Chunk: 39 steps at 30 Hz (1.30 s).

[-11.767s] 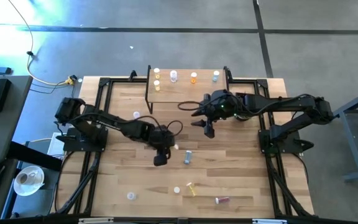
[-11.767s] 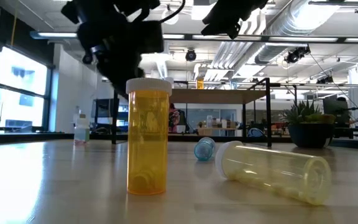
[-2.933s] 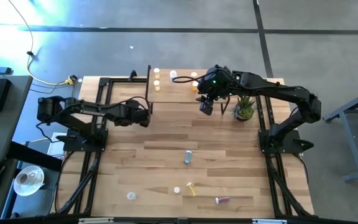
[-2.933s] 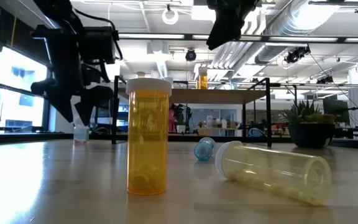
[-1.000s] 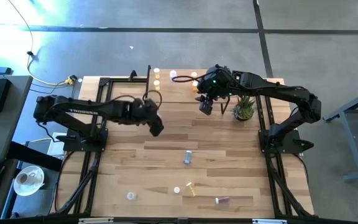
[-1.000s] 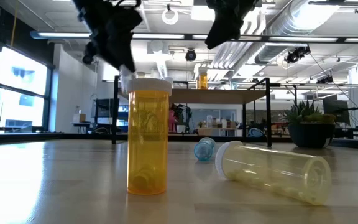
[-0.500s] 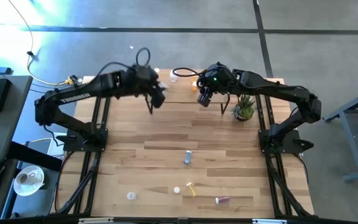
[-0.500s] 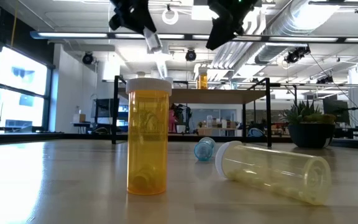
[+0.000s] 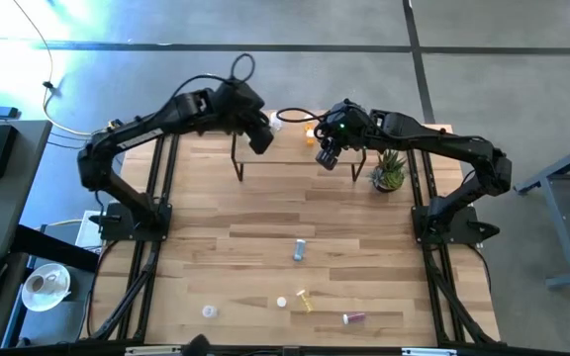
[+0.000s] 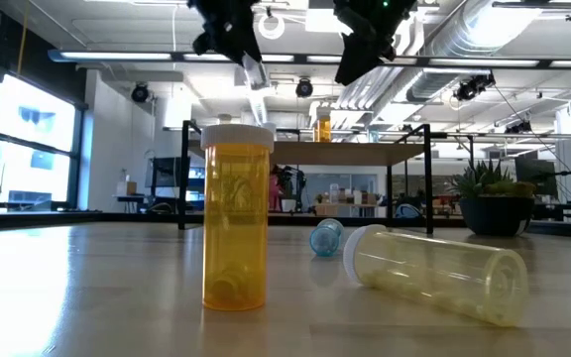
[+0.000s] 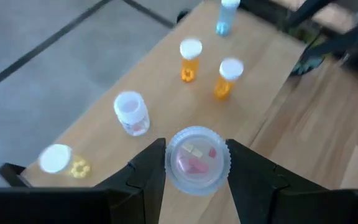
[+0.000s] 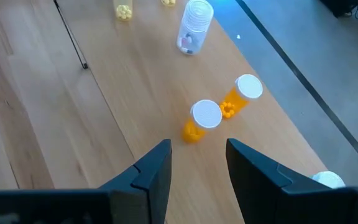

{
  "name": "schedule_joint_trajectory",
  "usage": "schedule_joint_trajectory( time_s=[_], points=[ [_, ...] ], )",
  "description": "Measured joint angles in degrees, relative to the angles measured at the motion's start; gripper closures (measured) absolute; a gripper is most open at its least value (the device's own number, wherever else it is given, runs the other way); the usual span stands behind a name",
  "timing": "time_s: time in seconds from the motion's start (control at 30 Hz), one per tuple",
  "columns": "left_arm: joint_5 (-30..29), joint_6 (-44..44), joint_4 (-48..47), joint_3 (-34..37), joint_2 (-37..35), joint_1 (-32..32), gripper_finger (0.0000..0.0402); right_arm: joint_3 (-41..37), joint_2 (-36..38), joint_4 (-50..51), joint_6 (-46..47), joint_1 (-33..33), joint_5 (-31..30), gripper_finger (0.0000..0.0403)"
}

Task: Pick and place medicine bottles onto shelf by color
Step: Put the top transparent pill bottle on the shelf aligned with the other transparent pill bottle

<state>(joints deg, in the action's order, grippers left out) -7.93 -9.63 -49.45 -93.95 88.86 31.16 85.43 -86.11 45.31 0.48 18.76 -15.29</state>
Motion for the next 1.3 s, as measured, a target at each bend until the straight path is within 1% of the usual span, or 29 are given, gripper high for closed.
schedule_joint_trajectory(
  time_s=[0.13, 0.3, 0.47, 0.57, 0.83, 1.1, 1.3],
  points=[
    [0.2, 0.9, -0.5, 0.0, 3.5, 0.0, 0.0264, 0.0, 0.0, 0.0, 2.6, 0.0, -2.2, 0.0258],
    [2.6, 2.5, -0.5, 0.0, 7.3, 0.0, 0.0264, 0.0, 0.0, -0.1, 2.2, 0.0, -3.5, 0.0258],
    [2.8, 2.8, -0.3, 0.0, 9.9, 0.1, 0.0264, 0.0, 0.0, -0.1, 2.1, 0.0, -3.7, 0.0258],
    [2.7, 4.3, -0.1, 0.0, 10.8, 0.2, 0.0264, 0.0, 0.0, -0.1, 2.1, 0.0, -3.7, 0.0258],
    [2.6, 4.7, 0.0, 0.0, 12.6, 1.9, 0.0264, 0.0, 0.0, -0.1, 2.1, 0.0, -3.7, 0.0258],
    [2.8, 5.1, 0.2, 0.0, 12.8, 2.6, 0.0264, 0.0, 0.0, -0.1, 2.1, 0.0, -3.7, 0.0258],
    [2.8, 6.8, 0.1, 0.0, 12.8, 2.5, 0.0253, 0.0, 0.0, -0.1, 2.1, 0.0, -3.7, 0.0258]
  ],
)
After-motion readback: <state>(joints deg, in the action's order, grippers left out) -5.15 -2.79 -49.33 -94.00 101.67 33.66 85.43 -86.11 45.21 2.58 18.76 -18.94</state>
